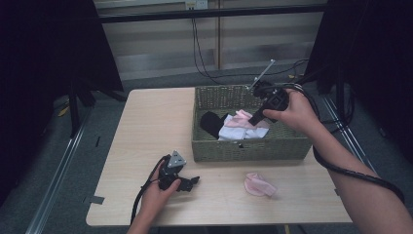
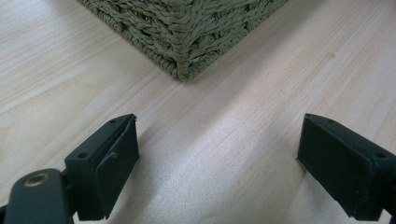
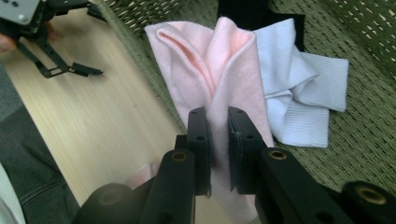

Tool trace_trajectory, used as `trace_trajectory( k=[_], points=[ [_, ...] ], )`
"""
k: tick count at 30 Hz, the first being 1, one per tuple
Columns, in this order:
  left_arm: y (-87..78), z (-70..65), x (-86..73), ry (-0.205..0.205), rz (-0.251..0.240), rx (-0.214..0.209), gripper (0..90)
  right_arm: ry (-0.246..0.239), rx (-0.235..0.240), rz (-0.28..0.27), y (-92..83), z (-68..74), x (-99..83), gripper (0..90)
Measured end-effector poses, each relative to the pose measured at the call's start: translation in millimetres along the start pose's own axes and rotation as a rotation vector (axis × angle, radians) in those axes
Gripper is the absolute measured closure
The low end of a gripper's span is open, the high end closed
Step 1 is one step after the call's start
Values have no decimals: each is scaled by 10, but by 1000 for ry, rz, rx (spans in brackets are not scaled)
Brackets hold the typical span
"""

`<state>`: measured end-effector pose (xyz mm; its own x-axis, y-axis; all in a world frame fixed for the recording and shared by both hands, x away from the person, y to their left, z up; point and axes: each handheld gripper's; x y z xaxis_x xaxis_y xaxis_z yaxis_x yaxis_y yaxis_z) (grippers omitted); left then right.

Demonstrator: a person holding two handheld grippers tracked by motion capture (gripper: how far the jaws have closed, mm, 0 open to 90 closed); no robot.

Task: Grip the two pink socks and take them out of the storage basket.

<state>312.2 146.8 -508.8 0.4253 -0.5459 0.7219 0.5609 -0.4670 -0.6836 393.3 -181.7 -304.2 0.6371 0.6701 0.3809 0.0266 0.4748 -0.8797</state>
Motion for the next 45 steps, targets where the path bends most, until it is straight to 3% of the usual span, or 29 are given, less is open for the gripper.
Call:
trace_trajectory(
  k=[30,45],
  points=[
    [3,-4,-2,-4,-3,-2,119,-84,91,-37,7,439,-205,805],
    [4,-4,-3,-5,-4,-4,119,-121,140,-12,328,568,-309,803]
  ],
)
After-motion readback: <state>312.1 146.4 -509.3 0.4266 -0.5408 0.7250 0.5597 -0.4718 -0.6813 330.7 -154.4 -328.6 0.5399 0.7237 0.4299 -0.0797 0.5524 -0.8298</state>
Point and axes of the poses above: each handheld gripper's, and its own axes: y roughly forward along the jaws, x roughly out of its top, z roughly to its left, and after that the axes turned 10 degrees about x, right-handed
